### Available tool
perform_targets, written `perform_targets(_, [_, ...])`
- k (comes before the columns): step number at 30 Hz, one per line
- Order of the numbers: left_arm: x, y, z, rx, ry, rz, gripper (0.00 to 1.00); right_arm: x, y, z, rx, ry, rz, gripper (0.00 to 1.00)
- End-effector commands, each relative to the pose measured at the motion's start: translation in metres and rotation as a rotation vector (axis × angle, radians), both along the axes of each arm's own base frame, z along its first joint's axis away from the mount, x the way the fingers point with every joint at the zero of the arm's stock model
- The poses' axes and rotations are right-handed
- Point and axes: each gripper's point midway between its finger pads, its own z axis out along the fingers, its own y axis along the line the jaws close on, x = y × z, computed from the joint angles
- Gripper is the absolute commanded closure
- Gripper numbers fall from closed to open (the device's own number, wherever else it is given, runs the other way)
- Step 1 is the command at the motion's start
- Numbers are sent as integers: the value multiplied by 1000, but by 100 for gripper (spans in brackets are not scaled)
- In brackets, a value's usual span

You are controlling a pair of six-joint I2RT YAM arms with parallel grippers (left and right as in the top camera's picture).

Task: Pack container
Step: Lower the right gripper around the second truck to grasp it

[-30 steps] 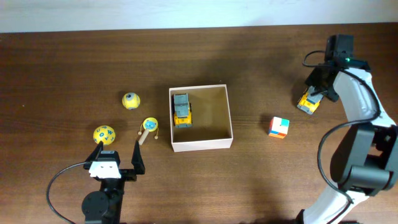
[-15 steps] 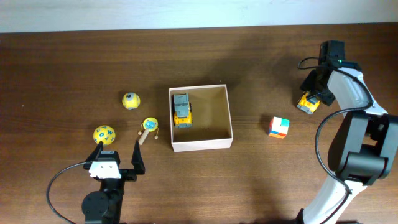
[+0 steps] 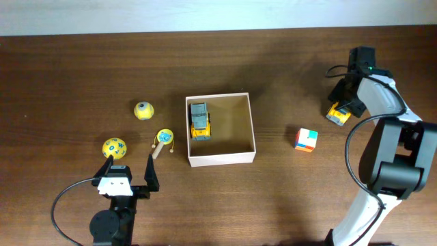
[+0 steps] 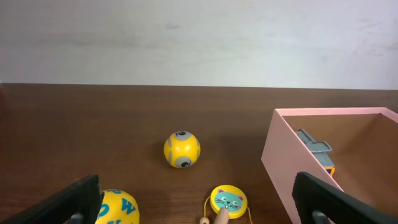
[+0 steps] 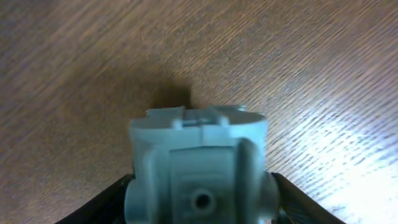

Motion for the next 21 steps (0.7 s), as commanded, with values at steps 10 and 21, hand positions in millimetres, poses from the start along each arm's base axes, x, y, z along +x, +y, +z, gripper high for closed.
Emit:
perform_targets(10, [0,-1,-2,15,-2,-10,1,-3,3,-10,20,19,-4,55])
perform_targets(21, [0,-1,-2,15,-2,-10,1,-1,3,16,11,-25,8,55])
